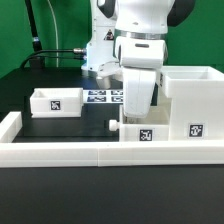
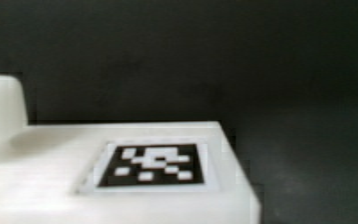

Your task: Assemble drawer

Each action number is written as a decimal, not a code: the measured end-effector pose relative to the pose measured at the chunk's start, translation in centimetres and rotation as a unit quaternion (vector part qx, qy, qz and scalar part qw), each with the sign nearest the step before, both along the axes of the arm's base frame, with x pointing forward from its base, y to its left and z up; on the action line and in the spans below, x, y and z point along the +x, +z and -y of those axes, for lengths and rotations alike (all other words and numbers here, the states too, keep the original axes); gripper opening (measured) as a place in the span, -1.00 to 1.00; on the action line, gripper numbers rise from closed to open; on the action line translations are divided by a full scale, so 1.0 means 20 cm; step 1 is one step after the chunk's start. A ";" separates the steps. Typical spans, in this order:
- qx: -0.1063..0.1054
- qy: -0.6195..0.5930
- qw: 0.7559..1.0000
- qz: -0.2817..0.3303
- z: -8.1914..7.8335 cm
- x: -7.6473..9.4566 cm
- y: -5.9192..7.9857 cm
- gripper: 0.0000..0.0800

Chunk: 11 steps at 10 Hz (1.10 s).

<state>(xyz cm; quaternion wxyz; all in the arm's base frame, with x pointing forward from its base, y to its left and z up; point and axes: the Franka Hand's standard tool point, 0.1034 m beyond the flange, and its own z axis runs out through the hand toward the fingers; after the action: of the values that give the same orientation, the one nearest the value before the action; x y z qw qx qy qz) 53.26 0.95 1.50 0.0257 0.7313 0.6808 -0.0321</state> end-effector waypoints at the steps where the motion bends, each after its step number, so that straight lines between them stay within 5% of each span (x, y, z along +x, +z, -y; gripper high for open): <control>1: 0.000 -0.001 1.000 -0.001 0.00 0.00 -0.01 -0.89; 11: -0.003 -0.002 1.000 -0.009 0.00 0.01 -0.01 -0.89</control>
Offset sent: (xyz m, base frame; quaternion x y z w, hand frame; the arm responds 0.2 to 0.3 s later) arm 0.0000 0.0000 0.0000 0.0000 0.0000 0.0000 1.0000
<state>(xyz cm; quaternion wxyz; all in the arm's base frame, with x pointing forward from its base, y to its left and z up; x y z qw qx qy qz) 53.46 1.00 1.22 0.0219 0.7321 0.6796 -0.0411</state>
